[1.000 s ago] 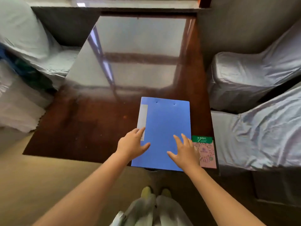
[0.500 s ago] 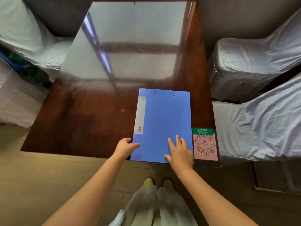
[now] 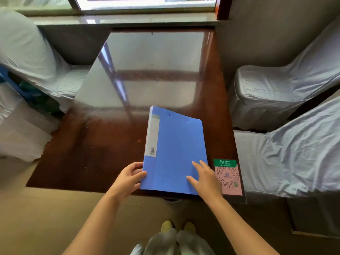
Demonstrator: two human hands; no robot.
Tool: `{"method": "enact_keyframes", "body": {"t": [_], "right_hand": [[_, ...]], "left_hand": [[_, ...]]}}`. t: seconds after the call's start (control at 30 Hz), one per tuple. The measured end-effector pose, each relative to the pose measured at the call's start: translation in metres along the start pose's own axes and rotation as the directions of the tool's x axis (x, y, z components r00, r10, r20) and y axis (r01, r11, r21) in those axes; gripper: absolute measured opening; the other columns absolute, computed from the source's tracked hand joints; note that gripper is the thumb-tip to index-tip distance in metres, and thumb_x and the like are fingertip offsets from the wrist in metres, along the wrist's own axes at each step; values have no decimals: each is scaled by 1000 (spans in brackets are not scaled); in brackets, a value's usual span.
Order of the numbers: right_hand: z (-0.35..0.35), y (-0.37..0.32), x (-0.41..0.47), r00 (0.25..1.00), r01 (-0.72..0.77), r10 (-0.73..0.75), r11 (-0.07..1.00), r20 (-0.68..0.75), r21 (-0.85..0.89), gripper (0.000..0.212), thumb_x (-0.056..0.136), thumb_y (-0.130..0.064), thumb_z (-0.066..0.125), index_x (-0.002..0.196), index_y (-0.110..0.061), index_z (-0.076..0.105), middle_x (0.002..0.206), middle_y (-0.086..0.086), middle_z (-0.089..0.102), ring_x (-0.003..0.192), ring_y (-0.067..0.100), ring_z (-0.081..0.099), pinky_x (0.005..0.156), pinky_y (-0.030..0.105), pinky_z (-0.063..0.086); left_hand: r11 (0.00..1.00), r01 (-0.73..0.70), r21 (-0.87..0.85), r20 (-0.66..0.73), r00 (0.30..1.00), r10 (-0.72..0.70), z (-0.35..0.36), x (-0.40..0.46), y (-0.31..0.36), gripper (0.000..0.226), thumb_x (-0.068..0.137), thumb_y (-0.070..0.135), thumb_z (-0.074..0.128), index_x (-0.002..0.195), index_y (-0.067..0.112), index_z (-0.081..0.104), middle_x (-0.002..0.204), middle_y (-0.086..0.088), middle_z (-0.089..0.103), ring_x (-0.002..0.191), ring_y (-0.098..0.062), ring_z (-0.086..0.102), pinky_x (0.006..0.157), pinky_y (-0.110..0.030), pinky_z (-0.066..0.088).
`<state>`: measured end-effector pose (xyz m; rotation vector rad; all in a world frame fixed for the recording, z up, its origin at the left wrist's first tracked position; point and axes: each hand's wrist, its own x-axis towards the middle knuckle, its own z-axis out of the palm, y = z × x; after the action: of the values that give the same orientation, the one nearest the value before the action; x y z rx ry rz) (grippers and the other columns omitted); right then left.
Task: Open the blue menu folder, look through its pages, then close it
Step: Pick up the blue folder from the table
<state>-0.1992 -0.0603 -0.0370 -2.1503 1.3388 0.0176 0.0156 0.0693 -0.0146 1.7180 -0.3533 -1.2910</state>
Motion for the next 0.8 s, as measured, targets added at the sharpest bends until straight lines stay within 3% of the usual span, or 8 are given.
{"method": "enact_keyframes", "body": {"t": [0.13,0.27,0.4,0.57,0.63,0.7,0.77,0.8], "right_hand": [[-39,10,9,988,-98,122,969,-93,226,63,85,-34,63,140,-23,34,146,7,40,129,27,42,92,42,48],[-86,16,21,964,-264,223,742,144,616,62,91,-27,56,143,-26,23,147,11,37,123,31,47,91,44,48],[-119,11,17,988,-119,5,645,152,755,39,97,-19,43,136,-22,39,131,4,56,103,17,63,71,29,57],[-149,5,9,983,68,-185,349,-2,935,31,96,-9,42,125,-19,50,117,6,67,103,26,66,76,37,58],[-159,2,7,974,131,-219,307,-64,942,32,95,-8,43,124,-20,51,114,5,69,101,26,67,71,33,58],[-166,-2,6,967,176,-233,311,-104,934,32,93,-11,46,123,-21,51,113,4,69,100,25,67,69,31,58],[-171,-3,5,964,197,-232,300,-129,933,37,89,-18,52,125,-21,50,114,4,69,101,26,67,70,32,58],[-172,-3,5,962,206,-233,293,-139,934,41,86,-22,53,126,-22,49,114,4,69,101,26,66,70,32,58]], "left_hand": [[986,-117,-116,31,992,121,-9,-13,22,28,90,5,54,116,15,56,98,-1,76,95,-20,70,69,-30,59],[956,-201,-214,59,974,218,-12,-24,44,34,87,6,54,120,14,56,106,-4,74,98,-23,69,69,-30,59],[923,-284,-260,149,932,329,-12,-34,67,41,83,12,57,123,16,57,117,-9,69,104,-27,66,74,-32,59],[886,-397,-240,163,883,440,0,-40,98,46,82,15,58,128,18,53,116,-4,70,101,-19,67,71,-27,57],[872,-460,-166,198,851,487,4,-43,108,59,83,16,66,136,28,42,121,3,67,107,-16,64,75,-25,56],[835,-549,32,272,809,522,9,-47,113,85,74,18,76,139,45,28,132,16,57,119,-5,54,86,-17,49],[691,-631,353,265,776,573,16,-50,114,108,65,16,82,140,50,12,143,29,32,127,14,32,95,-1,31],[575,-652,494,252,740,623,21,-50,113,114,63,14,83,141,47,6,145,25,21,128,17,23,94,5,22]]}}
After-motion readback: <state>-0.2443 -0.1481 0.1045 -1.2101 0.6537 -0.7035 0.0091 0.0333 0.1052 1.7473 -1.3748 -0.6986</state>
